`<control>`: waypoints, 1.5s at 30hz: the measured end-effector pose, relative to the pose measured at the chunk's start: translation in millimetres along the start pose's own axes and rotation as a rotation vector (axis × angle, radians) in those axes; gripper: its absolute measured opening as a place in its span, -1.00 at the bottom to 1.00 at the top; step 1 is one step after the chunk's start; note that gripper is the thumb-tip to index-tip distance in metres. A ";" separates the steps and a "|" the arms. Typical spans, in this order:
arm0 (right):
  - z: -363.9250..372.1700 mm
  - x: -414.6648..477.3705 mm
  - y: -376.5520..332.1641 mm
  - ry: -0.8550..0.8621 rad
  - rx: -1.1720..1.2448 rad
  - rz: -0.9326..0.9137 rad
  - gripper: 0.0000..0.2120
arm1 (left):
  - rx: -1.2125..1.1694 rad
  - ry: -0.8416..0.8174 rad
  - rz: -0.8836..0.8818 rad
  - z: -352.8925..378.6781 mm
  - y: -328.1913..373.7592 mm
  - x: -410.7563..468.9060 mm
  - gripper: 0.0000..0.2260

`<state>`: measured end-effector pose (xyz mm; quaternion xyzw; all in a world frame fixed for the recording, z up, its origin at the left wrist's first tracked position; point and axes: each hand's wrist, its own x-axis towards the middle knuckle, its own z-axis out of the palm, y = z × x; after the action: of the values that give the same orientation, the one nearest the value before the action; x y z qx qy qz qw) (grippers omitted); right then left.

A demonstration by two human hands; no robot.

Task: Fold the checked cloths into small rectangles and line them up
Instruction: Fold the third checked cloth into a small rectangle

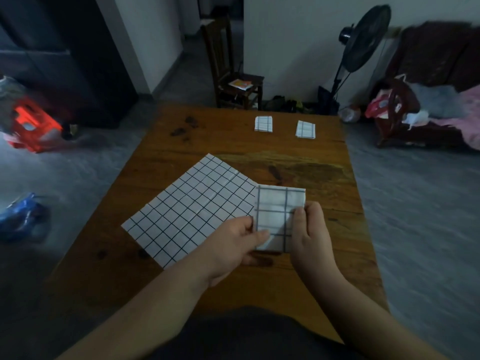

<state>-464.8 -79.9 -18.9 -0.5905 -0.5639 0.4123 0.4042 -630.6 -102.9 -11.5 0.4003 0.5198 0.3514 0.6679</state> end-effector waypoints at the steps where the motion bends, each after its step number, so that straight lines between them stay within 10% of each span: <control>1: 0.2 1.1 -0.1 0.011 -0.003 0.006 -0.86 | 0.025 -0.013 -0.007 0.9 -1.4 -2.0 -0.78; 12: 16.8 -8.9 5.1 -0.326 0.614 0.317 -0.48 | -0.218 0.192 0.155 -6.4 9.6 -8.1 -0.78; 20: 27.1 -21.5 4.5 -0.237 0.394 0.246 -0.83 | -0.117 0.263 0.147 1.2 -6.0 -12.3 -0.80; 31: 17.0 -30.1 12.8 -0.259 0.401 0.336 -0.83 | 0.237 0.332 0.133 5.4 -16.7 -19.0 -0.76; 45: 1.5 -31.3 19.7 -0.271 0.810 0.424 -0.92 | -0.159 0.226 0.105 2.4 -18.1 -28.5 -0.79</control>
<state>-460.4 -111.9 -37.0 -0.4284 -0.2723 0.7456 0.4318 -633.3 -136.4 -15.7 0.3307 0.5407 0.4688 0.6152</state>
